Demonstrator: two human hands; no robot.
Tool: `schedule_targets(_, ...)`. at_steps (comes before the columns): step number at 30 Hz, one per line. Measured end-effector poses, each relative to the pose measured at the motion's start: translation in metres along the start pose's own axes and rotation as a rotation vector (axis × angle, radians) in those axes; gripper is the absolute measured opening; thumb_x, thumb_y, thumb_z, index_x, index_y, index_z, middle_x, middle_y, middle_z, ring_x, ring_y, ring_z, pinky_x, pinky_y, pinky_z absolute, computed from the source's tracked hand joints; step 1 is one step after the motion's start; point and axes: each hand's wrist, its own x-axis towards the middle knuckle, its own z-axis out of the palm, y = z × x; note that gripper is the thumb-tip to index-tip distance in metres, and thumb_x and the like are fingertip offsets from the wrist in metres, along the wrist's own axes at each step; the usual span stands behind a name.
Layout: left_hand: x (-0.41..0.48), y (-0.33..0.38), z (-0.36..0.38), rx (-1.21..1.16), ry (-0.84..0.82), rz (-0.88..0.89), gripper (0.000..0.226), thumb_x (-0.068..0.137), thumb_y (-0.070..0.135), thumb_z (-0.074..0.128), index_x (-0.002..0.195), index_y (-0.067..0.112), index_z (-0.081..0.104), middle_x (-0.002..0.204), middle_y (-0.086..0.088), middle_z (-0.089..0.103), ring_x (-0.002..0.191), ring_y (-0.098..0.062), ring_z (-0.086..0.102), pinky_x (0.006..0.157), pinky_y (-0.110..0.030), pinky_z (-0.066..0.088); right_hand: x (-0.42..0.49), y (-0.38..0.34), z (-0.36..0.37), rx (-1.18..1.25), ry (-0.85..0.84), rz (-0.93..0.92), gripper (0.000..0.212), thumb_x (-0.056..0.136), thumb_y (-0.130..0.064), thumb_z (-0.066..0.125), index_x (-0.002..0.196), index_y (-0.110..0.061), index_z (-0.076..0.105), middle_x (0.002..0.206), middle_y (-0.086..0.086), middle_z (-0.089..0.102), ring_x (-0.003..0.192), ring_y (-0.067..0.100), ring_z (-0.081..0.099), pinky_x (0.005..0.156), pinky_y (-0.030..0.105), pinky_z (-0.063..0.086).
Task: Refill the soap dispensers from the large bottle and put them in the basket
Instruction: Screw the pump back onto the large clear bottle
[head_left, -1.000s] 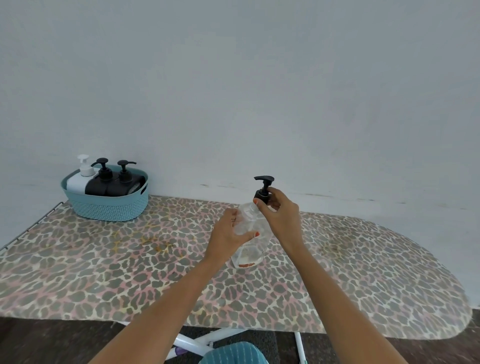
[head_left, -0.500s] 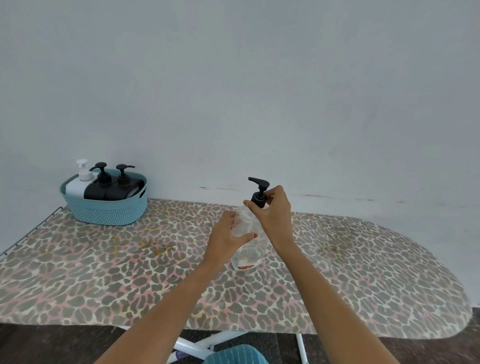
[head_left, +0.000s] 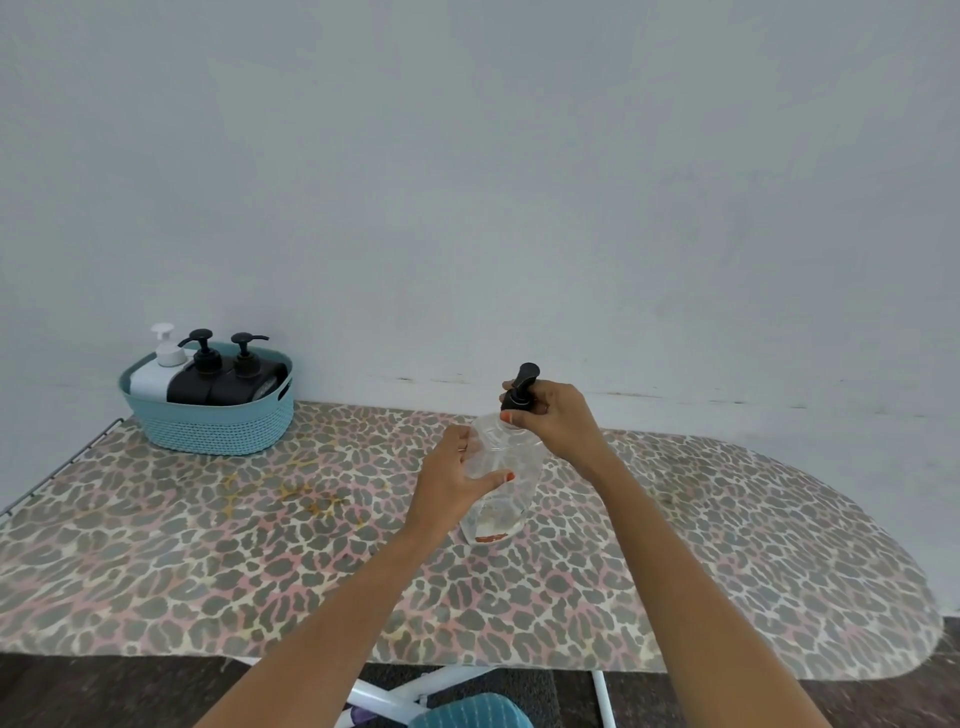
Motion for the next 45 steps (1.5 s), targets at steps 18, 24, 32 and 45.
schedule_targets(18,0.002,0.003,0.0,-0.012,0.0,-0.008,0.065,0.065,0.032,0.082,0.118,0.015,0.046,0.115,0.0,0.057,0.107,-0.013,0.052,0.092,-0.023,0.04,-0.003,-0.005,0.005,-0.132,0.186,-0.032,0.028,0.071,-0.014,0.077,0.096,-0.005,0.068,0.095,0.012,0.065,0.082,0.018,0.058,0.071,0.013,0.041)
schedule_targets(24,0.002,0.002,-0.003,-0.014,-0.014,-0.013,0.061,0.065,0.033,0.081,0.112,0.023,0.044,0.104,0.011,0.051,0.102,-0.008,0.051,0.087,-0.021,0.039,-0.001,-0.015,-0.01,-0.092,-0.014,0.005,0.023,0.077,-0.003,0.069,0.099,-0.005,0.068,0.092,0.005,0.07,0.093,0.018,0.065,0.071,0.01,0.045)
schedule_targets(32,0.001,0.003,-0.003,-0.015,-0.018,-0.006,0.063,0.066,0.031,0.081,0.116,0.019,0.045,0.107,0.008,0.053,0.103,-0.009,0.051,0.089,-0.02,0.038,0.005,-0.014,-0.02,-0.006,-0.116,0.045,0.03,0.075,0.001,0.069,0.104,-0.004,0.066,0.102,0.01,0.07,0.095,0.018,0.065,0.078,0.015,0.047)
schedule_targets(45,0.001,0.002,0.0,-0.004,-0.016,-0.014,0.065,0.065,0.034,0.081,0.117,0.018,0.045,0.113,0.001,0.057,0.106,-0.013,0.053,0.093,-0.024,0.041,-0.003,-0.017,0.007,-0.133,0.144,-0.056,0.038,0.069,-0.014,0.078,0.104,-0.021,0.065,0.085,0.017,0.065,0.08,0.024,0.059,0.073,0.026,0.048)
